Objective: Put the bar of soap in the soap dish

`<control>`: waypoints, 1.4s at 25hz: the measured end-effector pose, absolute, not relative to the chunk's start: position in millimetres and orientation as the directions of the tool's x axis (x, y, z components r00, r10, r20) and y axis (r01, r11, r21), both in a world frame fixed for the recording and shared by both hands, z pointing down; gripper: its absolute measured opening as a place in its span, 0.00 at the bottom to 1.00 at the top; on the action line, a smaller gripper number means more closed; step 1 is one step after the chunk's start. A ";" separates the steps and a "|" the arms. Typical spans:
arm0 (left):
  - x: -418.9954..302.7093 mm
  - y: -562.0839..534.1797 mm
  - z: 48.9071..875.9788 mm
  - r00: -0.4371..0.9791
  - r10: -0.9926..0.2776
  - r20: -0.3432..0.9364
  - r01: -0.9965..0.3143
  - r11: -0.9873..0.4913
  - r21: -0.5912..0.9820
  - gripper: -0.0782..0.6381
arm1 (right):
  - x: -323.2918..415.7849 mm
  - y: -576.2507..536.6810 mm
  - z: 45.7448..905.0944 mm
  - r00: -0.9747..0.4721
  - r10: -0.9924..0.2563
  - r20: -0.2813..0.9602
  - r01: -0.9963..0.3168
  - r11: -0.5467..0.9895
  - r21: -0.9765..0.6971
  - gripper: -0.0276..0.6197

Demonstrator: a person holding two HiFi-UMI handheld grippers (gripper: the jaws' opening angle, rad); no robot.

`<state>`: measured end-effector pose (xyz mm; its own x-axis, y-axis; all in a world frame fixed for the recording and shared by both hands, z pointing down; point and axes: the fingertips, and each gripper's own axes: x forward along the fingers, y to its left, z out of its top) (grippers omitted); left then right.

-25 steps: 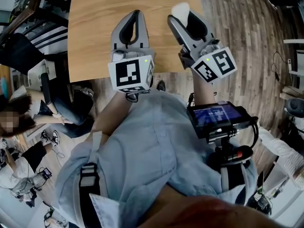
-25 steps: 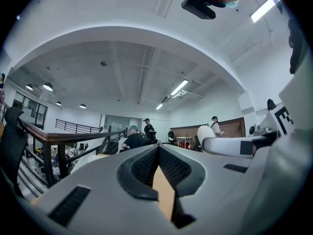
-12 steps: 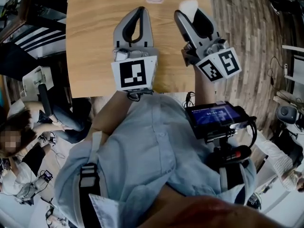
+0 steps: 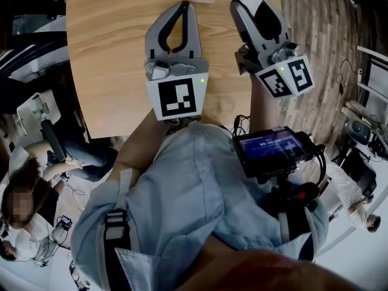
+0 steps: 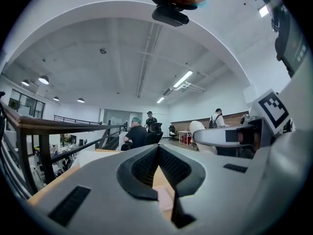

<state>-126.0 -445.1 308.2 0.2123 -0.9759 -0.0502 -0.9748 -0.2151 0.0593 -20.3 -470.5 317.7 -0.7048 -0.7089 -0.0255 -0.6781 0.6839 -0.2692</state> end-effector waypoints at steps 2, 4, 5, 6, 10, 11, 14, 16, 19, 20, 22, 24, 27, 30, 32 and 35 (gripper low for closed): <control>-134.2 -459.0 315.8 0.202 -0.978 -0.045 -0.976 -0.205 0.073 0.12 | -26.1 -482.5 326.2 -0.701 -0.713 -0.015 -0.682 0.677 -0.276 0.36; -137.8 -468.0 317.5 0.192 -0.980 -0.050 -0.977 -0.196 0.083 0.12 | -27.6 -490.7 331.8 -0.699 -0.715 -0.007 -0.685 0.672 -0.280 0.36; -138.2 -471.3 318.7 0.192 -0.980 -0.050 -0.977 -0.195 0.082 0.12 | -28.3 -494.7 334.7 -0.698 -0.716 -0.003 -0.687 0.670 -0.283 0.36; -137.8 -474.4 321.2 0.195 -0.980 -0.044 -0.977 -0.198 0.077 0.12 | -29.2 -498.9 338.2 -0.697 -0.717 0.001 -0.687 0.667 -0.287 0.36; -132.8 -484.7 340.4 0.223 -0.975 0.007 -0.974 -0.223 0.052 0.12 | -34.1 -515.6 360.2 -0.694 -0.720 0.020 -0.688 0.655 -0.314 0.36; -132.3 -486.6 345.1 0.227 -0.974 0.018 -0.973 -0.226 0.051 0.12 | -36.2 -519.4 366.8 -0.695 -0.718 0.026 -0.687 0.653 -0.319 0.36; -135.0 -491.3 358.1 0.226 -0.973 0.048 -0.973 -0.223 0.052 0.12 | -44.4 -528.2 387.2 -0.701 -0.712 0.045 -0.681 0.649 -0.340 0.36; -140.3 -493.2 366.5 0.215 -0.974 0.068 -0.976 -0.211 0.060 0.12 | -50.3 -532.1 400.0 -0.703 -0.709 0.056 -0.678 0.644 -0.355 0.36; -149.7 -498.3 380.3 0.197 -0.976 0.089 -0.979 -0.191 0.073 0.12 | -59.0 -540.7 423.7 -0.701 -0.709 0.078 -0.681 0.634 -0.366 0.36; -153.1 -501.3 387.5 0.194 -0.976 0.098 -0.980 -0.187 0.072 0.12 | -62.7 -544.8 434.9 -0.701 -0.708 0.089 -0.683 0.629 -0.371 0.36; -161.4 -509.5 407.5 0.192 -0.974 0.124 -0.980 -0.183 0.077 0.12 | -72.0 -553.7 462.4 -0.699 -0.704 0.121 -0.688 0.617 -0.382 0.36; -170.0 -517.6 428.2 0.189 -0.971 0.150 -0.980 -0.177 0.087 0.12 | -80.3 -561.1 488.1 -0.696 -0.702 0.154 -0.696 0.605 -0.387 0.36; -176.2 -522.3 440.3 0.177 -0.971 0.160 -0.982 -0.163 0.098 0.12 | -83.2 -564.3 505.0 -0.687 -0.705 0.178 -0.707 0.591 -0.388 0.36; -175.9 -521.9 438.5 0.173 -0.972 0.159 -0.982 -0.158 0.103 0.12 | -81.4 -562.9 509.6 -0.677 -0.709 0.198 -0.720 0.582 -0.378 0.36; -175.1 -521.2 436.8 0.173 -0.972 0.161 -0.982 -0.158 0.106 0.12 | -81.1 -562.0 512.6 -0.672 -0.709 0.213 -0.727 0.578 -0.371 0.36; -173.8 -519.7 434.8 0.173 -0.972 0.159 -0.981 -0.157 0.111 0.12 | -81.3 -561.0 516.5 -0.668 -0.709 0.229 -0.734 0.576 -0.360 0.36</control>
<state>-173.8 -519.7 434.8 0.1732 -0.9720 0.1586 -0.9814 -0.1568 0.1109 -81.3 -561.0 516.5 -0.6677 -0.7085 0.2285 -0.7341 0.5757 -0.3600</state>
